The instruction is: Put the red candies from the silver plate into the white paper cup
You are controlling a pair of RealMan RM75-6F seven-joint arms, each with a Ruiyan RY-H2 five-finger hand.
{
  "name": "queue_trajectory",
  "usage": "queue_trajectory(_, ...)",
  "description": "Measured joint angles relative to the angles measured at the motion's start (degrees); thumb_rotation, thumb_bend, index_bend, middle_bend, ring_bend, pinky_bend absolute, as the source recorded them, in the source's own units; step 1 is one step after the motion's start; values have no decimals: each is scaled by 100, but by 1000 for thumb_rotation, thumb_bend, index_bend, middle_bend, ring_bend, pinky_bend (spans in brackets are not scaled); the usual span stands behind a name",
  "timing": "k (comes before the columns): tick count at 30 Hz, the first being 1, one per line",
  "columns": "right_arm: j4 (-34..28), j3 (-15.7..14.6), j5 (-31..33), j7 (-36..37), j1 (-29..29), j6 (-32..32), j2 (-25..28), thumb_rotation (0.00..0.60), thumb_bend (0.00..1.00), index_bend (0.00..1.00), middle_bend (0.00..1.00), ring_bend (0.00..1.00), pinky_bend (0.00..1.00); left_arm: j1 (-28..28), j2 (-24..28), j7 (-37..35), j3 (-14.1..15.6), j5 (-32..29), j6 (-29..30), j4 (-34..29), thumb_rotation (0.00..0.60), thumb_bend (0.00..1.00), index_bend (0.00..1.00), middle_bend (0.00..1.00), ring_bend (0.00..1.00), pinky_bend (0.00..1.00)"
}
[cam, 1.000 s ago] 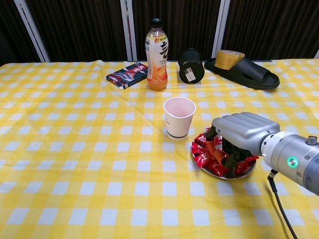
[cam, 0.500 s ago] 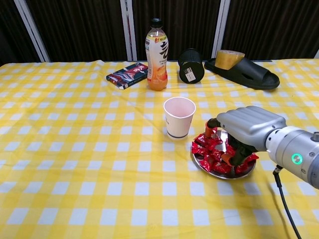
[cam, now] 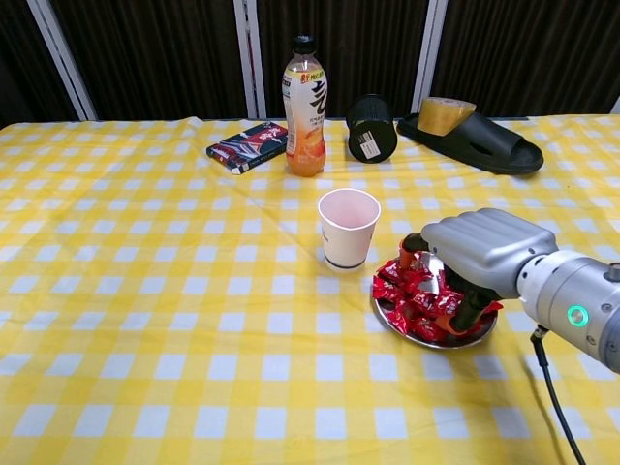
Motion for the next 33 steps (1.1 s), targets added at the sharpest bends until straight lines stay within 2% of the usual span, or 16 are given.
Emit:
queue_trajectory(20,370,-29,-198,363,-19,-351,-176,600,318,508,972,1000,953,-5,12,-18,-10,-52,-41,-9,600,16,0,0,0,0)
queue_trajectory(33,500,-38,-266,374,-60,-357,-275,600,416,585,972,1000,953,14,24,-50,-9,-56,-24,-6,600,16,0,0,0,0)
